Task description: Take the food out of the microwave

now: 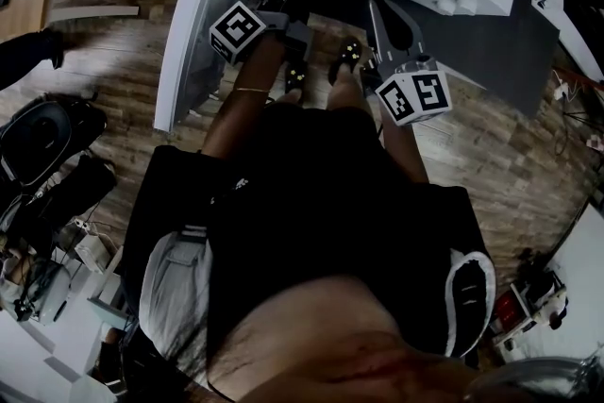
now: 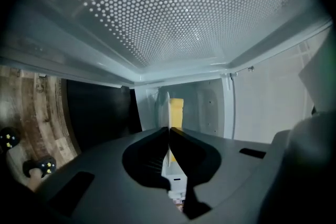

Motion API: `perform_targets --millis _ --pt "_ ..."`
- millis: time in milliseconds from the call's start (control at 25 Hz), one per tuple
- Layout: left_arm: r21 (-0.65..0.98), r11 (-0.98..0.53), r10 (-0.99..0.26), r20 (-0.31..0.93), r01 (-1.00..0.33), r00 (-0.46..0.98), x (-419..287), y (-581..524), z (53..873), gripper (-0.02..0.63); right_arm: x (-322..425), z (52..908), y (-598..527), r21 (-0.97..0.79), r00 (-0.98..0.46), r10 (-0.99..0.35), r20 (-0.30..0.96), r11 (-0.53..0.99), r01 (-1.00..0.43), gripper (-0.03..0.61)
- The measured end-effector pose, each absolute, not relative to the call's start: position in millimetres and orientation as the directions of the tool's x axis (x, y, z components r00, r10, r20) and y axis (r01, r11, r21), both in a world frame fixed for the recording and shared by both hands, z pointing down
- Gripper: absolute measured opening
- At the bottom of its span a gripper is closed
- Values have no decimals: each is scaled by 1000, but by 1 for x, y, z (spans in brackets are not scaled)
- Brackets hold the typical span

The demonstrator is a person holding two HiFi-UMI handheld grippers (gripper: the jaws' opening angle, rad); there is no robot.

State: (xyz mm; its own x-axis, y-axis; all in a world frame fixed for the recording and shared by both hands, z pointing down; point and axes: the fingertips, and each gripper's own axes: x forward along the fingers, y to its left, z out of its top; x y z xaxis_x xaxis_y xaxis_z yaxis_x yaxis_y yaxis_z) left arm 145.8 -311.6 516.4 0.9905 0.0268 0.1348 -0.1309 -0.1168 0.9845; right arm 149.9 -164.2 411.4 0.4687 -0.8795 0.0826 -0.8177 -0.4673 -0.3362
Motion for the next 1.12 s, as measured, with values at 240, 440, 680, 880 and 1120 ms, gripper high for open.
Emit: perform_targets --millis 240,440,680,880,1120 --pt "989 -105 47 114 -109 992 139 -308 515 14 140 415 -169 -343 464 -882 84 -463 -817 -2" --pt "989 -116 80 98 -88 992 132 -303 507 14 132 412 -171 -339 471 -878 82 -469 -816 -2" --pt "992 -116 124 68 -54 990 131 -294 499 15 128 412 -167 -332 491 -867 79 -488 -807 -2" --pt "993 -114 168 49 -30 985 126 -286 489 15 127 408 -163 -337 526 -847 74 -518 -786 -2" --pt "993 -118 256 23 8 966 125 -268 481 15 127 406 -154 -340 577 -814 74 -564 -753 -2"
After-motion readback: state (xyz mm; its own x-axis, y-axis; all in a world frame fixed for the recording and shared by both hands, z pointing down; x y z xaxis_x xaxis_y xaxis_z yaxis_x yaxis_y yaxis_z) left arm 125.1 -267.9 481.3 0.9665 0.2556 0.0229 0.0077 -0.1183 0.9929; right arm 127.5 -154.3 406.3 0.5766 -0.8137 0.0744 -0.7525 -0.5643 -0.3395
